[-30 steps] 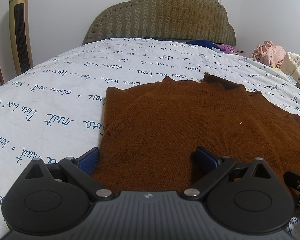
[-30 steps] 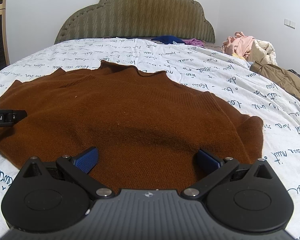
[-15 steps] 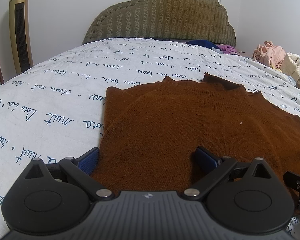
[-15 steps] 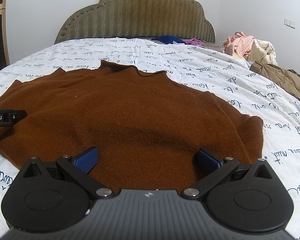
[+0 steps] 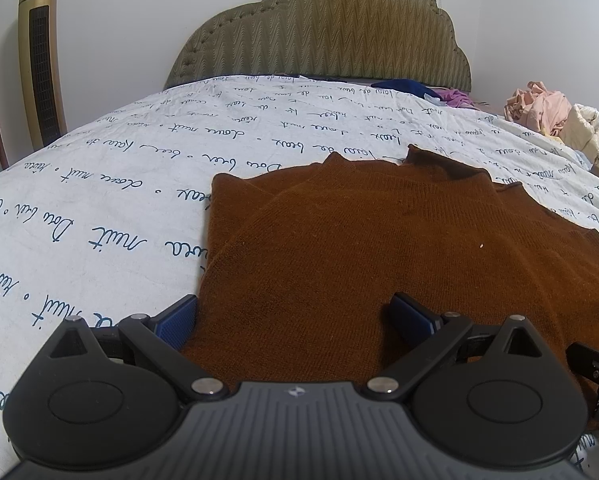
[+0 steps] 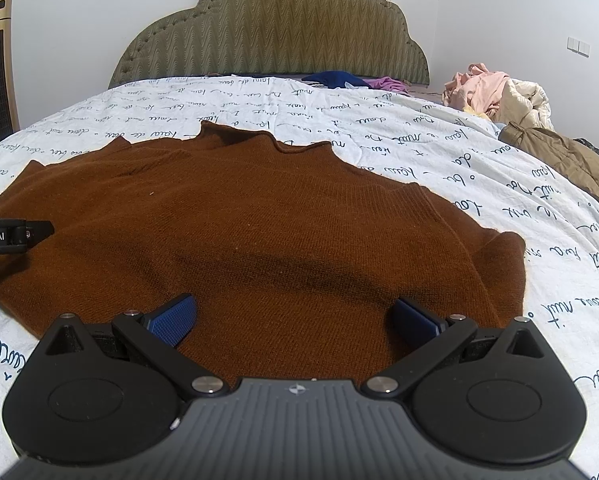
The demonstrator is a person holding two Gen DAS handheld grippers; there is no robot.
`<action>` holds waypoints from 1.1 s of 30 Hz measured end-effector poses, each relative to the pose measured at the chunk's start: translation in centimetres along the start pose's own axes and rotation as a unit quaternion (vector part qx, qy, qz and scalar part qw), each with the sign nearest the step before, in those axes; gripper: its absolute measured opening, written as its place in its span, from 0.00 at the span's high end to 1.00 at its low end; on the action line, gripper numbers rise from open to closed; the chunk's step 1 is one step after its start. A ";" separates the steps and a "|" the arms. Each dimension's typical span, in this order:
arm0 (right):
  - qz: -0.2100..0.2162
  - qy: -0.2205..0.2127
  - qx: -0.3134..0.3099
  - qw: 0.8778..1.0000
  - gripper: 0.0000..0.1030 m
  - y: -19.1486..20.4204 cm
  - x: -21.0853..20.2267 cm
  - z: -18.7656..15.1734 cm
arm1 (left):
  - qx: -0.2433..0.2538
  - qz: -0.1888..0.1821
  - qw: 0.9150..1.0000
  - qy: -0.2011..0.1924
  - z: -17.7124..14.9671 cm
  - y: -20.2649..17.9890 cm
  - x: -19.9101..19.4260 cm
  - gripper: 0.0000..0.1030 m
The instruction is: Fold small clothes
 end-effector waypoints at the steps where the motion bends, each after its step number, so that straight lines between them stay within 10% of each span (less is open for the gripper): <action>1: 0.000 0.001 -0.001 1.000 0.00 0.0 0.0 0.0 | 0.000 0.000 1.000 0.000 0.0 0.0 0.0 0.01; 17: -0.033 0.024 0.130 0.991 0.00 -0.9 0.7 2.3 | 0.003 0.004 1.000 0.000 0.0 -0.2 -0.1 0.01; 33: -0.048 -0.003 0.010 0.999 0.00 2.2 -0.3 1.3 | 0.001 0.004 1.000 0.000 0.0 -0.2 -0.1 0.01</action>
Point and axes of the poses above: each gripper's, at about its wrist camera, not at the fingertips, and x roughly the way its jaws point, y to its left, z to its top, the point moved 5 cm from there along x, roughly the way its jaws point, and after that the axes turned 12 degrees about -y, right-handed, at the moved point
